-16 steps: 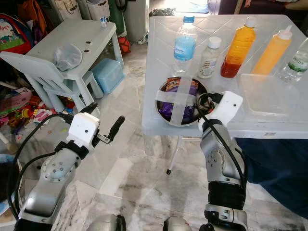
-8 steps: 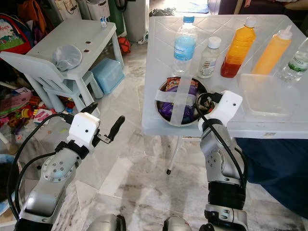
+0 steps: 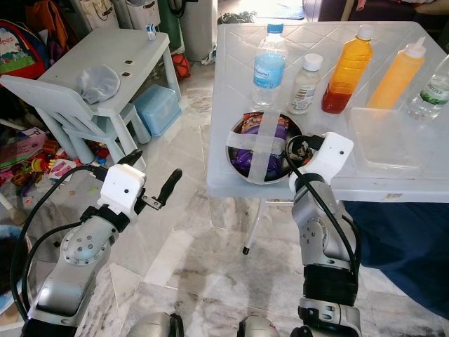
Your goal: Restocking fridge
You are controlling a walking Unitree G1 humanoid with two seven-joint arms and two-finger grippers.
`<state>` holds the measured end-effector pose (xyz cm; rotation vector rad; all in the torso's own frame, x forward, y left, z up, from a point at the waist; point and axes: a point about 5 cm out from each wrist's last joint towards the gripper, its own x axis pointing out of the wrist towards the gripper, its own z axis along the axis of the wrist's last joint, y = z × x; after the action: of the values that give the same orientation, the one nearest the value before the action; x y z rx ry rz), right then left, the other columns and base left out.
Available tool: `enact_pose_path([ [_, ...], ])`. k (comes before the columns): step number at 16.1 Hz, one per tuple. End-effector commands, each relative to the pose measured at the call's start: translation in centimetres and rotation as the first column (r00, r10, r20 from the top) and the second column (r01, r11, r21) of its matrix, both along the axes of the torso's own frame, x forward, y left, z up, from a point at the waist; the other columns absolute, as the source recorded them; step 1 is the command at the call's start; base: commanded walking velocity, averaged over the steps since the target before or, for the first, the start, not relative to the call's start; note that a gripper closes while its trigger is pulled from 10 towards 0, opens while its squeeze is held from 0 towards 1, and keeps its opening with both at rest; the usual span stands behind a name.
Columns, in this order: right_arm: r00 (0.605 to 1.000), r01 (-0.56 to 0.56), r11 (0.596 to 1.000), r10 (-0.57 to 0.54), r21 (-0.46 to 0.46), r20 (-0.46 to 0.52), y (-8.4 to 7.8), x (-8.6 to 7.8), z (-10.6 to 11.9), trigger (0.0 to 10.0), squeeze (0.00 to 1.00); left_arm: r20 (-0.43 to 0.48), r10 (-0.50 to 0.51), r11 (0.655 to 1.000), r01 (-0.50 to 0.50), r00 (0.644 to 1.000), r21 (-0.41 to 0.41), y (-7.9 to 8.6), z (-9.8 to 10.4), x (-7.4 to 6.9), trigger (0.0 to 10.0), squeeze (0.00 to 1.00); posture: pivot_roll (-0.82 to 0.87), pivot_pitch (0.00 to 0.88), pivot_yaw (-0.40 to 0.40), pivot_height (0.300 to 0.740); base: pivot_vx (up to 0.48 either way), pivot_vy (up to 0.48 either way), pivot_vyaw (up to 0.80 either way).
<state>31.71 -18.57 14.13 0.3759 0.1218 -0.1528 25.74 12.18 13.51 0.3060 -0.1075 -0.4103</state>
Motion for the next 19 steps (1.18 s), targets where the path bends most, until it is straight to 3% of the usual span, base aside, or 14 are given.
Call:
enact_pose_path([
  [1,1.0,0.003,1.0,-0.004,-0.021,-0.01,-0.1,-0.2,-0.1,10.0,0.0,0.001,0.007,1.0,-0.007,1.0,0.005,0.2,0.0,0.1,10.0,0.0,0.01,0.077,0.035,0.74,0.0,0.0,0.0],
  [15,1.0,0.003,1.0,-0.004,-0.021,-0.01,-0.1,-0.2,-0.1,10.0,0.0,0.001,0.007,1.0,-0.007,1.0,0.005,0.2,0.0,0.1,10.0,0.0,0.01,0.077,0.035,0.74,0.0,0.0,0.0],
  [16,0.998,-0.043,0.986,0.05,-0.161,0.04,1.2,-0.6,-0.2,10.0,0.0,-0.01,0.169,0.982,-0.17,0.986,-0.086,2.0,-0.1,0.4,10.0,0.0,0.05,0.027,-0.029,0.74,0.0,0.0,0.0],
  [17,0.988,-0.133,0.952,0.149,-0.274,0.037,3.3,-1.7,-1.1,10.0,0.0,-0.072,0.398,0.893,-0.404,0.915,-0.197,4.8,-0.8,0.0,10.0,0.0,0.05,0.029,-0.029,0.74,0.0,0.0,0.0],
  [19,0.986,-0.146,0.959,0.16,-0.242,0.037,2.9,-1.9,-1.2,10.0,0.0,-0.079,0.405,0.89,-0.412,0.911,-0.194,4.8,-0.9,0.0,10.0,0.0,0.05,0.031,-0.029,0.74,0.0,0.0,0.0],
])
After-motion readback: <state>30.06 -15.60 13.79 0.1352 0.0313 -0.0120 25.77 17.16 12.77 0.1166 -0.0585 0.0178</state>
